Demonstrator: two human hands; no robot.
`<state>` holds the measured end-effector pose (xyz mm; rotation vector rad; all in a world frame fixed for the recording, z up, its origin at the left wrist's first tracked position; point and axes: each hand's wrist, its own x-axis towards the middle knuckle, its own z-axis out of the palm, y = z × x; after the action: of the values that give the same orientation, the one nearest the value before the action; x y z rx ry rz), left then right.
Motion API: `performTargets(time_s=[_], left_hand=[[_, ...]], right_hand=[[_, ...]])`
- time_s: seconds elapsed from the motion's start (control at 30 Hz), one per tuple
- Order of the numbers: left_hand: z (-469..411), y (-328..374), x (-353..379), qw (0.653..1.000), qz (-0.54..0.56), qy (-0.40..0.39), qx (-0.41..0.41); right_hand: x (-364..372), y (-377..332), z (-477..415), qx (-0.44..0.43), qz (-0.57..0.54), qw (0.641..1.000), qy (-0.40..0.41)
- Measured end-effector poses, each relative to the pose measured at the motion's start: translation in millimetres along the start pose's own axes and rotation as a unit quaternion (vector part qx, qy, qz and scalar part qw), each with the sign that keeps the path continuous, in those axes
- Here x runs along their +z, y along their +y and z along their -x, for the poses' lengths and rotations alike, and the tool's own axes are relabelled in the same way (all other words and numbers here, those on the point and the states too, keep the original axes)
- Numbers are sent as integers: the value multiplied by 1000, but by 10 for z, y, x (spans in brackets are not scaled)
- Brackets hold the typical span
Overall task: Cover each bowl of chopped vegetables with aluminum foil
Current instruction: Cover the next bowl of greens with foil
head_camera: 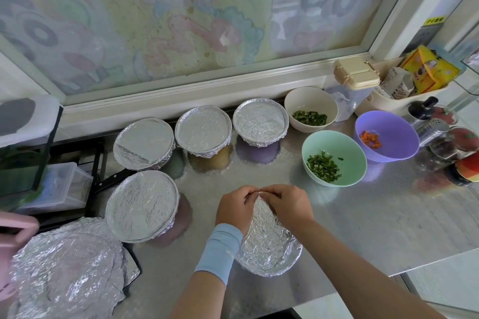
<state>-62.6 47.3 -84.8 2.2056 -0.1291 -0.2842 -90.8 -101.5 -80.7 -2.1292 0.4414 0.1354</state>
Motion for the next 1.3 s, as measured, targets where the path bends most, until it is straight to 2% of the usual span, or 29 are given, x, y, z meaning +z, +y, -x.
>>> performTargets(time_s=[0.2,0.27,0.4,0.6,0.9,1.13,1.3], left_hand=[[32,1,28,999,13,26,-35],[66,10,24,998,5,54,-45],[110,-10,32,995,-22,88,-48],[13,16,78,997,-56,30,45],[-12,26,86,997,-73,27,27],[97,53,131,994,-78,76,-11],[-2,98,96,998,-48,30,40]], right_hand=[[-10,31,-29,-23,23,999,-30],[-7,52,-31,-13,15,1000,-3],[-14,23,-7,-14,68,997,42],[-8,16,-11,-19,63,997,30],[-5,18,-14,-14,46,999,13],[-41,21,-55,11,45,999,2],[-30,-8,-54,-16,60,998,0]])
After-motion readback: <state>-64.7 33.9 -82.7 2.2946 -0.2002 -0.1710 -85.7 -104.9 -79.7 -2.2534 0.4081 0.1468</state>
